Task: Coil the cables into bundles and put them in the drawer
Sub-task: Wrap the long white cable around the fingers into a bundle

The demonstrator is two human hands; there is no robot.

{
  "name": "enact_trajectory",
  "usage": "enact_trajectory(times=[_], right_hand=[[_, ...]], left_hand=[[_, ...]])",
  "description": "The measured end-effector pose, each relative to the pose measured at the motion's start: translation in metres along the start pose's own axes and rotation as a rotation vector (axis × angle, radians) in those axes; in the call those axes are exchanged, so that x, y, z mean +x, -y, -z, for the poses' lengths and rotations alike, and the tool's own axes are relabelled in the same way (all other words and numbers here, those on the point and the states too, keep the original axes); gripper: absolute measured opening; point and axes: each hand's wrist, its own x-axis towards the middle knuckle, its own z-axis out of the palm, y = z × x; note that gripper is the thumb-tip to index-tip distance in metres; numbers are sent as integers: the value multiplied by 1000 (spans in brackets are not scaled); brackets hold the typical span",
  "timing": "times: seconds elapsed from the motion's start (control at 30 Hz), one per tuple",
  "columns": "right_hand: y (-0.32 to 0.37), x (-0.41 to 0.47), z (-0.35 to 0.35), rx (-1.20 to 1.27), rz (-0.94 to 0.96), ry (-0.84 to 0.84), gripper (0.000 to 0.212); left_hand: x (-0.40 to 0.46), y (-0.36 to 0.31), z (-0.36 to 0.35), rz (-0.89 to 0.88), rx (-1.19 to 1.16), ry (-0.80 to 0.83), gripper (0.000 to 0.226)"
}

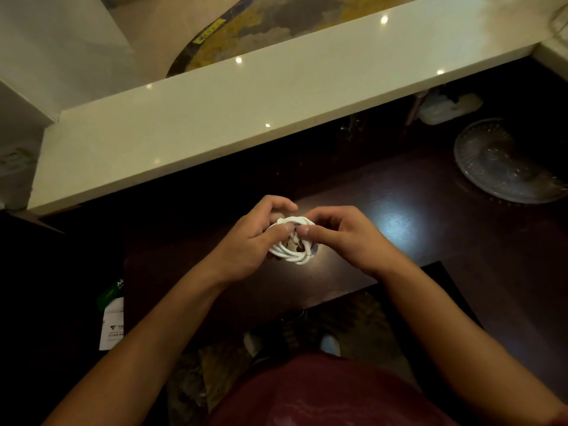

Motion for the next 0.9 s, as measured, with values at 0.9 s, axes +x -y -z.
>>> enact_trajectory(times=[0.9], right_hand=[[13, 9, -14, -645, 477, -152, 17]], left_hand=[[0, -3, -12, -34, -293, -274, 20]])
